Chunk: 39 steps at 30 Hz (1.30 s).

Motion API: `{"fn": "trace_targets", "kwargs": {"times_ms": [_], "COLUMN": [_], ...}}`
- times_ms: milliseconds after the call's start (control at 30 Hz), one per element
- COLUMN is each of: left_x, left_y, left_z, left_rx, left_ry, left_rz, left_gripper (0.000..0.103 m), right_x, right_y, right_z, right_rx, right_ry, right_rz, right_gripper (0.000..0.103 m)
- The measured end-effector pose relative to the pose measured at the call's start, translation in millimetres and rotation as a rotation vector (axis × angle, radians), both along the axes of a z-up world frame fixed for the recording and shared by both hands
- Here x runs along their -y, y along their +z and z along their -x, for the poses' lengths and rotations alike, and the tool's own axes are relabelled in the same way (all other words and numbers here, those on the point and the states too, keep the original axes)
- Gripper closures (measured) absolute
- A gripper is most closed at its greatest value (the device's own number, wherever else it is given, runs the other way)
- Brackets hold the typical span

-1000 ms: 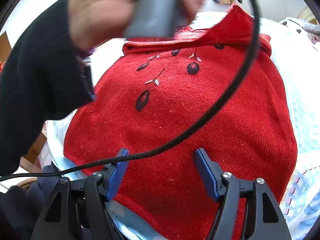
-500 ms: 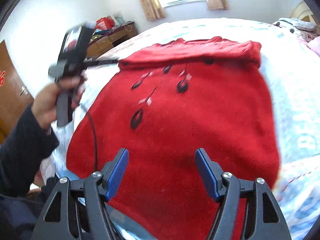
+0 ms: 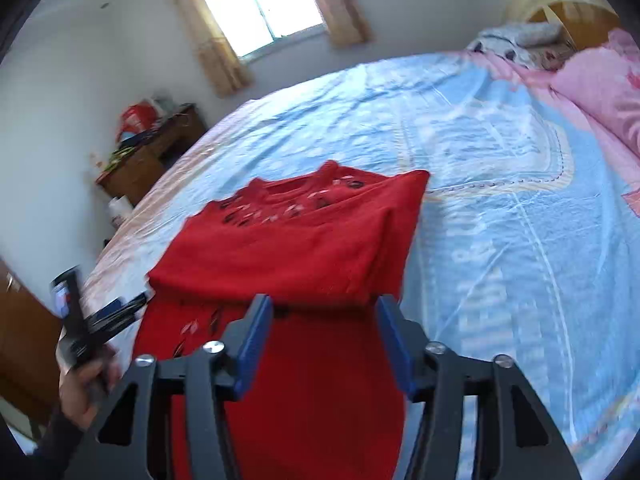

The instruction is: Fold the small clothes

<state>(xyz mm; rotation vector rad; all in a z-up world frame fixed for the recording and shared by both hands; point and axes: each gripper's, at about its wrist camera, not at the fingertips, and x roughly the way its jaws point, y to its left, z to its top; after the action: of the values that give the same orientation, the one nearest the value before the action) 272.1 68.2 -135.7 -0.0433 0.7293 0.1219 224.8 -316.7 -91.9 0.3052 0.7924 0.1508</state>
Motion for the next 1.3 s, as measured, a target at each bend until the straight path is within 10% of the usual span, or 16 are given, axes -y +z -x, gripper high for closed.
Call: {"fn": "trace_targets", "kwargs": {"times_ms": [133, 233, 367, 600, 667, 733, 933, 1300], "left_x": [5, 16, 26, 20, 20, 20, 21, 14], "left_y": [7, -6, -19, -21, -23, -25, -26, -28], "left_z": [-22, -36, -32, -29, -27, -28, -29, -28], "left_rx": [0.019, -0.033, -0.051, -0.077, -0.075, -0.079, -0.076, -0.081], "left_ry": [0.013, -0.009, -0.026, -0.02, -0.019, -0.017, -0.018, -0.028], "left_rz": [-0.03, -0.082, -0.132, -0.094, -0.09, -0.086, -0.09, -0.024], "left_gripper": [0.008, 0.008, 0.004, 0.001, 0.0, 0.0, 0.0, 0.0], "right_x": [-8, -21, -24, -12, -13, -18, -72, -49], "right_y": [-22, -33, -26, -39, -34, -25, -4, -56], "right_z": [-33, -48, -41, -42, -36, -28, -32, -56], "right_rx": [-0.04, -0.063, -0.011, -0.029, -0.012, 0.037, 0.126, -0.055], "right_ry": [-0.008, 0.005, -0.022, -0.03, -0.067, -0.081, 0.087, 0.09], "right_rz": [0.033, 0.107, 0.209, 0.235, 0.226, 0.188, 0.227, 0.155], "right_gripper": [0.058, 0.095, 0.097, 0.094, 0.05, 0.034, 0.034, 0.055]}}
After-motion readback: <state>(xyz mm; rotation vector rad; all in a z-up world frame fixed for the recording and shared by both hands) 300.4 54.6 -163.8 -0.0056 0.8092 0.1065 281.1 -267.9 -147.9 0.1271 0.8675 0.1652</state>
